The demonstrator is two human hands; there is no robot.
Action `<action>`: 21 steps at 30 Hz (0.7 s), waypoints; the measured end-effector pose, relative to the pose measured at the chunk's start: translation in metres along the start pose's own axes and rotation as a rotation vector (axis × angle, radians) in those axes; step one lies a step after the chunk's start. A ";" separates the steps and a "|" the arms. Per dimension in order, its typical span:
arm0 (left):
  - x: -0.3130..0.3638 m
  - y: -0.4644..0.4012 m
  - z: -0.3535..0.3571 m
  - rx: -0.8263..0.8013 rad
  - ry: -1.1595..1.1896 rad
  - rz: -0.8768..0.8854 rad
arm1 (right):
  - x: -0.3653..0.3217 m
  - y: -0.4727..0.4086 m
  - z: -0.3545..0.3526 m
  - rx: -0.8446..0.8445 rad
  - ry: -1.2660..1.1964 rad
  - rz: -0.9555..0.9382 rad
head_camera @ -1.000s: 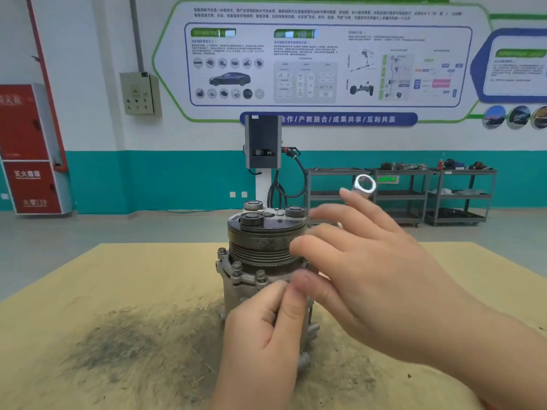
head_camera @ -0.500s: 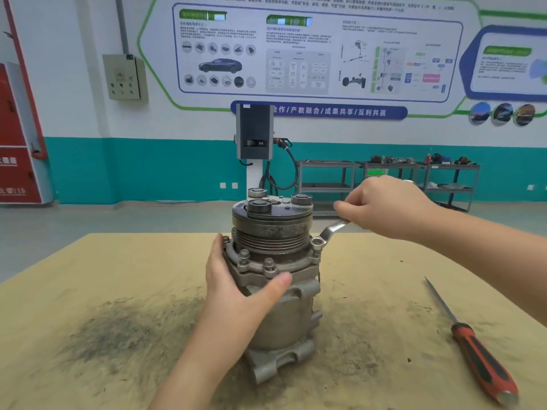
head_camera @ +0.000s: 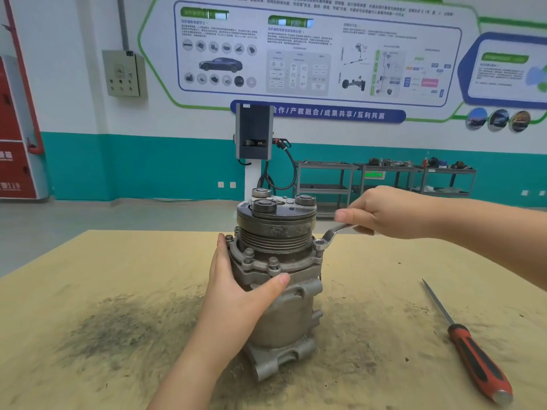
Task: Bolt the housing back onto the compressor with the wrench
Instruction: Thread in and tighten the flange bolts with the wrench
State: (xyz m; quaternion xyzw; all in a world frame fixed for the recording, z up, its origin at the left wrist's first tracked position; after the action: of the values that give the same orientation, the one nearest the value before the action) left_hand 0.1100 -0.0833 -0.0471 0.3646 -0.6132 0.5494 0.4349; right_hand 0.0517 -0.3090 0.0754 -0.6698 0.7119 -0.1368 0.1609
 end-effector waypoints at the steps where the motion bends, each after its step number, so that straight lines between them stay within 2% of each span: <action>1: -0.001 0.000 0.000 0.003 -0.002 0.002 | 0.002 0.001 -0.002 -0.024 -0.022 0.016; 5: -0.004 -0.007 -0.002 -0.037 0.006 0.001 | -0.001 0.006 -0.007 -0.247 -0.143 0.058; 10: -0.010 -0.030 -0.011 -0.185 0.005 -0.018 | -0.008 0.007 -0.014 -0.589 -0.178 0.079; 14: -0.013 -0.043 -0.016 -0.261 -0.002 0.003 | -0.008 0.010 -0.012 -0.903 -0.457 0.272; 17: -0.015 -0.043 -0.015 -0.279 0.019 0.009 | -0.008 0.003 -0.011 -0.940 -0.533 0.332; 21: -0.020 -0.031 -0.013 -0.269 0.055 0.014 | -0.010 -0.011 -0.012 -0.958 -0.479 0.321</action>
State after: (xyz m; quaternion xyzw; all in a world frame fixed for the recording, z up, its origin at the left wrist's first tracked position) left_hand 0.1476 -0.0752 -0.0540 0.2834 -0.6717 0.4750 0.4928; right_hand 0.0571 -0.3002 0.0911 -0.5635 0.7312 0.3841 0.0148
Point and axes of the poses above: each hand's wrist, its own y-axis away from the middle knuckle, its own z-axis out of the palm, x = y × z, the point moved 4 cm from there along -y, towards the middle knuckle, and after that the axes turned 15 degrees about x, right-handed, at the moved point
